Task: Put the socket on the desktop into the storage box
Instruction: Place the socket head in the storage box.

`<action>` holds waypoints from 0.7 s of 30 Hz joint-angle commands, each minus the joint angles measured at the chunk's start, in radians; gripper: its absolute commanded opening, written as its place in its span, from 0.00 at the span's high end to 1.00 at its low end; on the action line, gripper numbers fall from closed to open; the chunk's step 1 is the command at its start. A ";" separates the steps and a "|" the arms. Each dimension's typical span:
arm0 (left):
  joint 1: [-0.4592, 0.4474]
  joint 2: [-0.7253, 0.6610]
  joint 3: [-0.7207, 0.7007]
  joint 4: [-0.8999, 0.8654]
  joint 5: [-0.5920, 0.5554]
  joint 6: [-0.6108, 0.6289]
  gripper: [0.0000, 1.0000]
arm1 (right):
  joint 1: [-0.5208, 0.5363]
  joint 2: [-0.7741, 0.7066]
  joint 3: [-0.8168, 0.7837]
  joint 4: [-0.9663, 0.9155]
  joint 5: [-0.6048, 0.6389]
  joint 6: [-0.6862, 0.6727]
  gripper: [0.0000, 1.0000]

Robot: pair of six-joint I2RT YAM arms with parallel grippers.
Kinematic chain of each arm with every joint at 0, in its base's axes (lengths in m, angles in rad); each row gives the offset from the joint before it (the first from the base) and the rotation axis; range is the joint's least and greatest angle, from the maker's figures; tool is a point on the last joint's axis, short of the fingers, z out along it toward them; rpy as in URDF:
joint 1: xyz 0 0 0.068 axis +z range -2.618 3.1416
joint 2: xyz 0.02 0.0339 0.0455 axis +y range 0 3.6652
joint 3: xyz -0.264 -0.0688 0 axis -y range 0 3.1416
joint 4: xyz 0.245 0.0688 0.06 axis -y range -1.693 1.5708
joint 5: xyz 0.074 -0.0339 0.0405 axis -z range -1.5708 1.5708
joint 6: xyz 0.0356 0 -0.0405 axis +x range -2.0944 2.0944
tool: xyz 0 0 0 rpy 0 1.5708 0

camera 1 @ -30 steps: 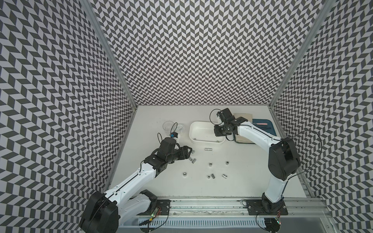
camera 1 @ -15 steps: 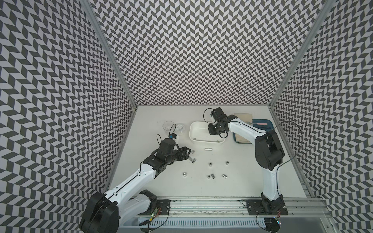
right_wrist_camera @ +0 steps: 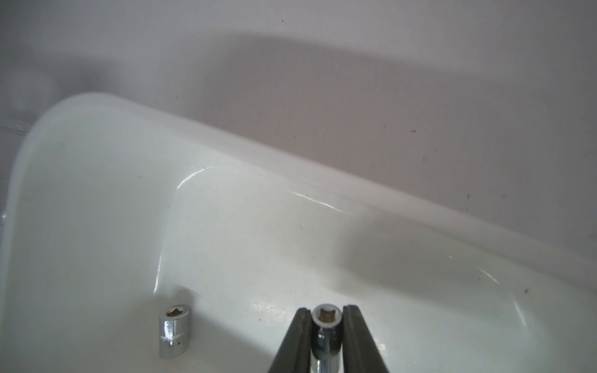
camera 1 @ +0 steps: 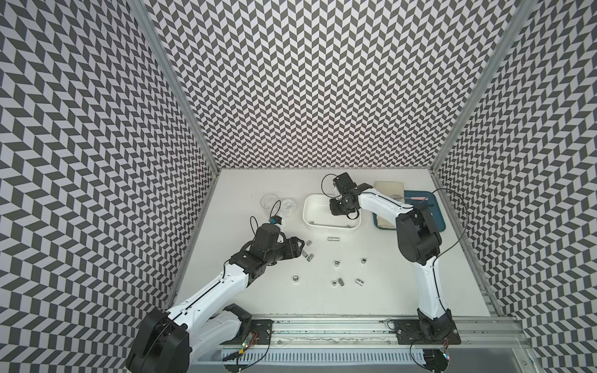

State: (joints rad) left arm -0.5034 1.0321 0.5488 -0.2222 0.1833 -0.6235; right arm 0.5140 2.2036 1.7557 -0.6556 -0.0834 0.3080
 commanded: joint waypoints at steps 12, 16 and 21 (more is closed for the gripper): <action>0.011 -0.012 -0.005 -0.015 -0.016 -0.003 0.28 | -0.002 -0.041 0.000 0.007 0.010 0.000 0.71; 0.013 -0.002 0.002 -0.014 -0.014 0.000 0.28 | -0.002 -0.079 -0.035 0.016 0.012 -0.003 0.70; 0.018 0.010 0.013 -0.016 -0.021 0.005 0.28 | -0.003 -0.129 -0.074 0.030 0.009 -0.009 0.70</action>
State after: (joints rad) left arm -0.4942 1.0348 0.5480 -0.2264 0.1761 -0.6231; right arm 0.5137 2.1437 1.6989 -0.6529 -0.0822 0.3122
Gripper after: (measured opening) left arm 0.717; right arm 0.302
